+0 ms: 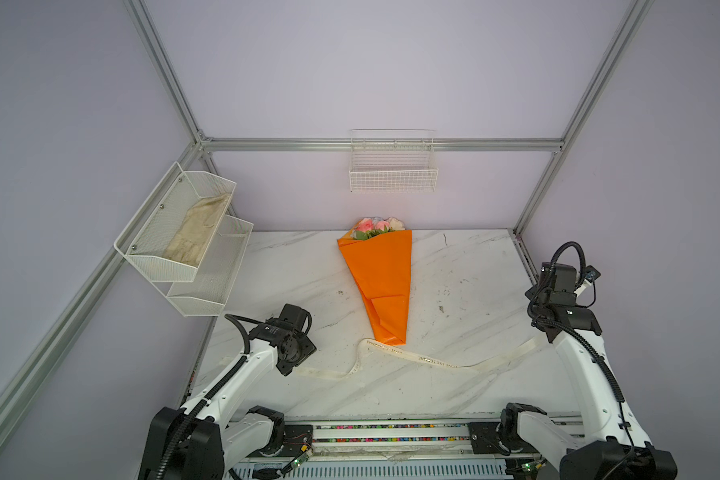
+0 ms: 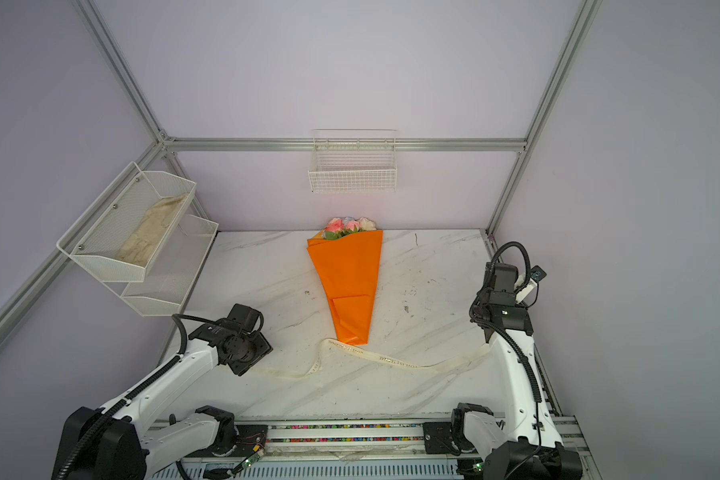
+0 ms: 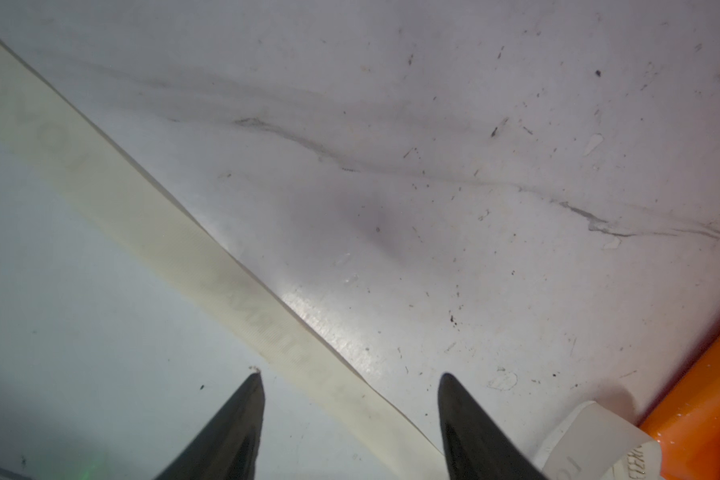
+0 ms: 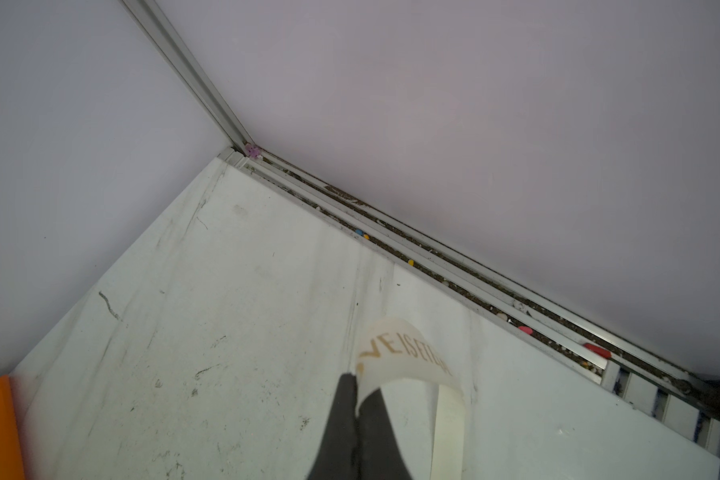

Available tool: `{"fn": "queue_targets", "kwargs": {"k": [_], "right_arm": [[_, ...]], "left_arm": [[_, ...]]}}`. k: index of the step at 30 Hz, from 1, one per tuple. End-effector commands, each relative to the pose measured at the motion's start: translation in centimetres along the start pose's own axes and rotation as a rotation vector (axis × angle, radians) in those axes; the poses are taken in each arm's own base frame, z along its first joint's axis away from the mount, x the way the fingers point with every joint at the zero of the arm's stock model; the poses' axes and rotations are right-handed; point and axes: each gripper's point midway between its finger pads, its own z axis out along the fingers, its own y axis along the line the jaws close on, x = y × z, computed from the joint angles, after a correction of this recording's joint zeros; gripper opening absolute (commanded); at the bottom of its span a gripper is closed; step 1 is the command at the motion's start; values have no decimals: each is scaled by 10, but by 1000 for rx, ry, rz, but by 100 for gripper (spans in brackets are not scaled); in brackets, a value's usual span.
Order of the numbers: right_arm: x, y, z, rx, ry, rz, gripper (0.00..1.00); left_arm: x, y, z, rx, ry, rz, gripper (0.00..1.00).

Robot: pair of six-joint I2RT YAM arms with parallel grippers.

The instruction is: Tie the bouquet of fake flowers

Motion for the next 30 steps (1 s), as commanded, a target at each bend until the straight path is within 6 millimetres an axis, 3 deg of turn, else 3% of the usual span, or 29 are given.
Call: {"fn": "queue_targets", "kwargs": {"k": [1, 8, 17, 21, 24, 30], "right_arm": [[0, -2, 3, 8, -8, -9, 0], [5, -1, 9, 13, 2, -22, 0], [8, 0, 13, 16, 9, -32, 0], [10, -3, 15, 30, 7, -33, 0], [10, -6, 16, 44, 1, -31, 0], [7, -8, 15, 56, -17, -30, 0]], "left_arm": [[6, 15, 14, -52, 13, -74, 59], [17, 33, 24, -132, 49, -122, 59], [20, 35, 42, -182, 84, -104, 54], [19, 36, 50, -192, 76, -96, 43], [16, 36, 55, -201, 63, -88, 25], [-9, 35, 50, -240, 7, -46, 2]]}}
